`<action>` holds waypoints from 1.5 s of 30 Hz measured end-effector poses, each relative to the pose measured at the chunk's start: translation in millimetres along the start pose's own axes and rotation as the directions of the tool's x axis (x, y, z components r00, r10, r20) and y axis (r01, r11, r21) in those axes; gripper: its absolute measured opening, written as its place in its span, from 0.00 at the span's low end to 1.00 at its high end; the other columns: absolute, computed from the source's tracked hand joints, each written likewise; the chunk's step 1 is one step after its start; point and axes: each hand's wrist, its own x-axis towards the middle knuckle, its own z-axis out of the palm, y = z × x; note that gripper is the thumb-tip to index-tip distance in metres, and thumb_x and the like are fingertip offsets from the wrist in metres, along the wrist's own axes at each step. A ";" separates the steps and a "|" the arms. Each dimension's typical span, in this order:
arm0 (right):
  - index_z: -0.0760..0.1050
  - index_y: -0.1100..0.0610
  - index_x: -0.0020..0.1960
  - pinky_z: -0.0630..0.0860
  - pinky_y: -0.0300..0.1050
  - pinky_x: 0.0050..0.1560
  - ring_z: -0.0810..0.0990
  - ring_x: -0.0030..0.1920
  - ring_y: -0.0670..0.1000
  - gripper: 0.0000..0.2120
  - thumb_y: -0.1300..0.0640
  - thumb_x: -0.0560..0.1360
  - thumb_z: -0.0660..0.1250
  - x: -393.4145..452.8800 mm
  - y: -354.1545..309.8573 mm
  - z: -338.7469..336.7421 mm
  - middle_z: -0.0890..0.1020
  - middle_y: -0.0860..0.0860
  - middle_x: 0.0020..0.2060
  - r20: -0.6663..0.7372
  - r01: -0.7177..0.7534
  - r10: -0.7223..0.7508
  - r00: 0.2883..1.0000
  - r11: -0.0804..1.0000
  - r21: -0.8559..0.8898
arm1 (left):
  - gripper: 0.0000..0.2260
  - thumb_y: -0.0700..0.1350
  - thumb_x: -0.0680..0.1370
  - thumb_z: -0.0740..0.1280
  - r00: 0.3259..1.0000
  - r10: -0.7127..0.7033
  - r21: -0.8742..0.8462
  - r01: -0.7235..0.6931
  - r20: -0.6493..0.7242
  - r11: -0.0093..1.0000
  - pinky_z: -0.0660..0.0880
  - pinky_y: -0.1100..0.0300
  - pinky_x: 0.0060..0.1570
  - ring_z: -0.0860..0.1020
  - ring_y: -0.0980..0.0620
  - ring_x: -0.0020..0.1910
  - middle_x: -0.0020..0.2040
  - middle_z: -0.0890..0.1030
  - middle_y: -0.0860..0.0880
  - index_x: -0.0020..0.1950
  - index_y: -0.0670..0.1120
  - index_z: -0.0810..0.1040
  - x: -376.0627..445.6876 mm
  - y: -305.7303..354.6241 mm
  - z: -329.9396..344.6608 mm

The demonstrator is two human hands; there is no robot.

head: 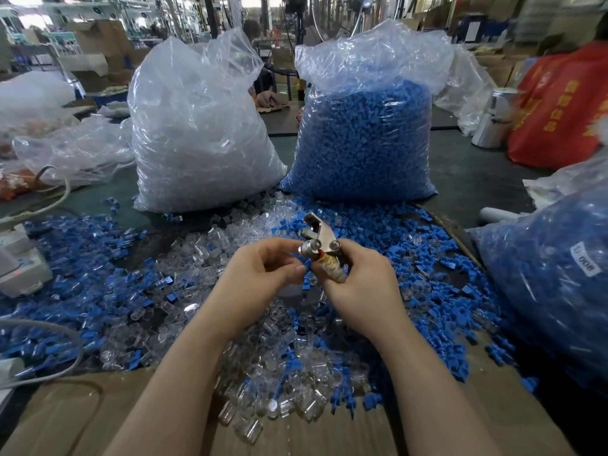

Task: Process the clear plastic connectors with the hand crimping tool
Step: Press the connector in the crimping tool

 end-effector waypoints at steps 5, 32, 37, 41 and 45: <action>0.79 0.51 0.48 0.77 0.54 0.41 0.79 0.41 0.53 0.05 0.53 0.73 0.71 1.7 -0.4 0.0 0.83 0.47 0.38 0.062 -0.008 0.008 0.998 1.000 -0.002 | 0.10 0.34 0.76 0.70 1.000 0.011 0.008 -0.011 0.010 1.000 0.81 0.63 0.44 0.85 0.53 0.43 0.42 0.86 0.48 0.54 0.46 0.80 2.0 -2.7 -1.2; 0.75 0.48 0.41 0.70 0.41 0.33 0.75 0.32 0.42 0.07 0.48 0.76 0.70 3.3 1.3 0.4 0.79 0.38 0.31 -0.114 -0.094 0.125 0.986 0.965 0.245 | 0.11 0.39 0.70 0.72 0.990 -0.141 -0.509 0.115 -0.012 0.853 0.79 0.65 0.39 0.84 0.53 0.41 0.43 0.86 0.46 0.51 0.41 0.80 2.1 -1.5 3.6; 0.77 0.54 0.40 0.70 0.36 0.31 0.71 0.30 0.41 0.07 0.55 0.76 0.71 2.9 -4.4 -3.3 0.77 0.45 0.29 -0.100 -0.080 0.141 0.985 0.885 0.458 | 0.11 0.38 0.67 0.73 0.995 -0.094 -0.640 0.099 0.041 0.762 0.80 0.64 0.40 0.85 0.52 0.42 0.45 0.86 0.44 0.49 0.41 0.80 0.7 1.1 5.2; 0.77 0.58 0.42 0.70 0.36 0.32 0.72 0.31 0.44 0.07 0.57 0.77 0.70 1.1 -8.0 -5.6 0.79 0.59 0.34 -0.073 -0.066 0.116 0.991 0.867 0.494 | 0.12 0.38 0.66 0.73 0.997 -0.066 -0.649 0.069 0.029 0.758 0.80 0.64 0.40 0.84 0.52 0.41 0.43 0.86 0.46 0.49 0.42 0.80 0.1 1.4 5.2; 0.77 0.58 0.42 0.71 0.38 0.33 0.72 0.32 0.45 0.06 0.57 0.77 0.70 1.3 -7.7 -5.7 0.79 0.58 0.35 -0.072 -0.062 0.114 0.991 0.860 0.507 | 0.11 0.38 0.66 0.74 0.998 -0.060 -0.640 0.061 0.024 0.766 0.79 0.65 0.40 0.84 0.52 0.42 0.44 0.86 0.46 0.48 0.43 0.82 -0.5 1.5 4.7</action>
